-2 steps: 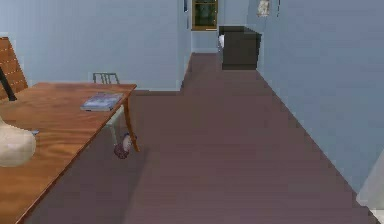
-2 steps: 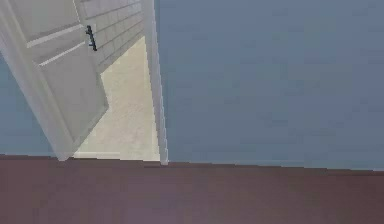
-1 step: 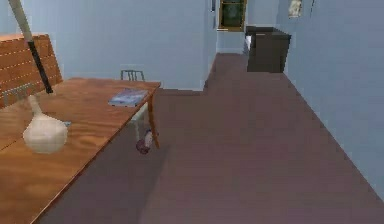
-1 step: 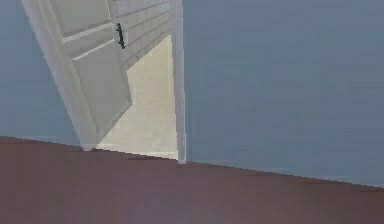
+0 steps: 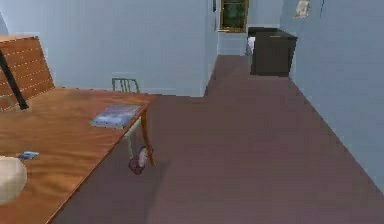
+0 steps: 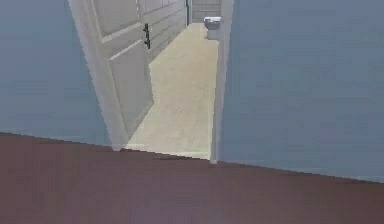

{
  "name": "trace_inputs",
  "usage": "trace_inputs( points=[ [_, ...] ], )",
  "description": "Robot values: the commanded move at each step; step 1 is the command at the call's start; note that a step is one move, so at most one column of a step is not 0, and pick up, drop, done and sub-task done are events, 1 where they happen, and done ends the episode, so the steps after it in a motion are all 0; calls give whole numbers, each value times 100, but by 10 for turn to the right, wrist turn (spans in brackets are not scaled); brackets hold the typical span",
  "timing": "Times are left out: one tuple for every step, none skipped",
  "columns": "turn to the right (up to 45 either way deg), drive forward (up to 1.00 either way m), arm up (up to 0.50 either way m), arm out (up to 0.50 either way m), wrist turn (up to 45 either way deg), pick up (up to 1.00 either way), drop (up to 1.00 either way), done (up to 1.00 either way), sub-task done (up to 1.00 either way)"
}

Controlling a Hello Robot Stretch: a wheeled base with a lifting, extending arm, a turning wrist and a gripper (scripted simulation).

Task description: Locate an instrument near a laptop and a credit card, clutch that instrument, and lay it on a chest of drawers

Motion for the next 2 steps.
trace_inputs(
  points=[
    [-450,0,0,0,0,0,0,0,0],
    [-450,0,0,0,0,0,0,0,0]
  ],
)
